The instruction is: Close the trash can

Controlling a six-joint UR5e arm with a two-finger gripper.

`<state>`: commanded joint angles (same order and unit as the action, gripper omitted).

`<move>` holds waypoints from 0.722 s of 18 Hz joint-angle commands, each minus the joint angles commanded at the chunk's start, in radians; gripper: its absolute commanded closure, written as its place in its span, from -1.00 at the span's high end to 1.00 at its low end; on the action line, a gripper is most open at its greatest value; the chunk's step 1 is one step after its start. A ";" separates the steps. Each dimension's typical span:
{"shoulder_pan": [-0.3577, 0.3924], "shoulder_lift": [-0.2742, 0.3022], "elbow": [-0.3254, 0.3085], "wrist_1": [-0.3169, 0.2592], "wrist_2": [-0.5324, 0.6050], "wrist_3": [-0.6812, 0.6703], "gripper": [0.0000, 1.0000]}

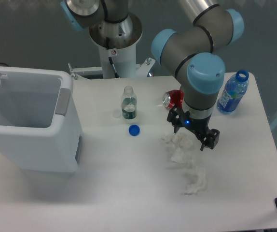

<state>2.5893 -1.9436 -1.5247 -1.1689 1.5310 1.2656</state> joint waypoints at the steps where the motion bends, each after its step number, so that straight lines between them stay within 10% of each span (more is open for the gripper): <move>1: 0.002 0.000 -0.008 0.008 -0.002 0.001 1.00; 13: -0.015 0.104 -0.009 0.009 -0.057 -0.221 0.85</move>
<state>2.5740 -1.8394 -1.5340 -1.1596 1.4744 1.0447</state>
